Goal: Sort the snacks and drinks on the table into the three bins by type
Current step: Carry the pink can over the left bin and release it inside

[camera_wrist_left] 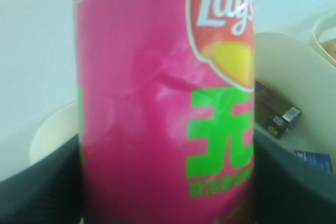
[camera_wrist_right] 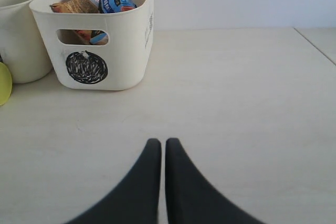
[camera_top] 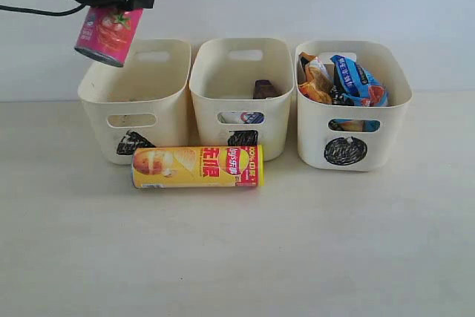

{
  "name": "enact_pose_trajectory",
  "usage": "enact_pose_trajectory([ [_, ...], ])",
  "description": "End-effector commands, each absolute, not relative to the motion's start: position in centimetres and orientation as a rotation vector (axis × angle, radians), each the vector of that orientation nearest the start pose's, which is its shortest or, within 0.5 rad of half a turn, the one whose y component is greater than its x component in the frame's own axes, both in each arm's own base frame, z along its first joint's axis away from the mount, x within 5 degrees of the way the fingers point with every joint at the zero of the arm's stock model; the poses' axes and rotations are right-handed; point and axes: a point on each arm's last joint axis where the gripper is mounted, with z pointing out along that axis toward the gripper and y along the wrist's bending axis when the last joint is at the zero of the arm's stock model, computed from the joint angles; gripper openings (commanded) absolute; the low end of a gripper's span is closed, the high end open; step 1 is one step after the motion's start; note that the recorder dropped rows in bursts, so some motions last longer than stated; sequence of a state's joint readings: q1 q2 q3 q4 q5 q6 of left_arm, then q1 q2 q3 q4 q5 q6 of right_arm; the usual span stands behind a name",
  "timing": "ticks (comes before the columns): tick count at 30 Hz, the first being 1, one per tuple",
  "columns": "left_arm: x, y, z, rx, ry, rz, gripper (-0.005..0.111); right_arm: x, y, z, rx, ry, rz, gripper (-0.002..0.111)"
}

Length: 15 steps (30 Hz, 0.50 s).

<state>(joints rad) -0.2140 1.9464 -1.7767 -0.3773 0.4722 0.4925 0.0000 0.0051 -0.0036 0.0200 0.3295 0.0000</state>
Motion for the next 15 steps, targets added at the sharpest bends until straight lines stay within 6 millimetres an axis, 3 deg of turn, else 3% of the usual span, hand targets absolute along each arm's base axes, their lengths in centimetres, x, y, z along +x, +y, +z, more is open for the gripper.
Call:
enact_pose_trajectory([
  [1, 48.0, -11.3, 31.3, 0.417, 2.039, -0.225, 0.004, 5.4, 0.0, 18.4, 0.012, 1.806, 0.016, 0.0],
  [12, 50.9, -11.3, 25.8, 0.336, 2.083, -0.226, 0.004, 5.4, 0.0, 18.4, 0.012, 1.806, 0.016, 0.0],
  [15, 51.2, -11.3, 24.8, 0.334, 2.098, -0.223, 0.013, 5.4, 0.0, 18.4, 0.012, 1.806, 0.016, 0.0],
])
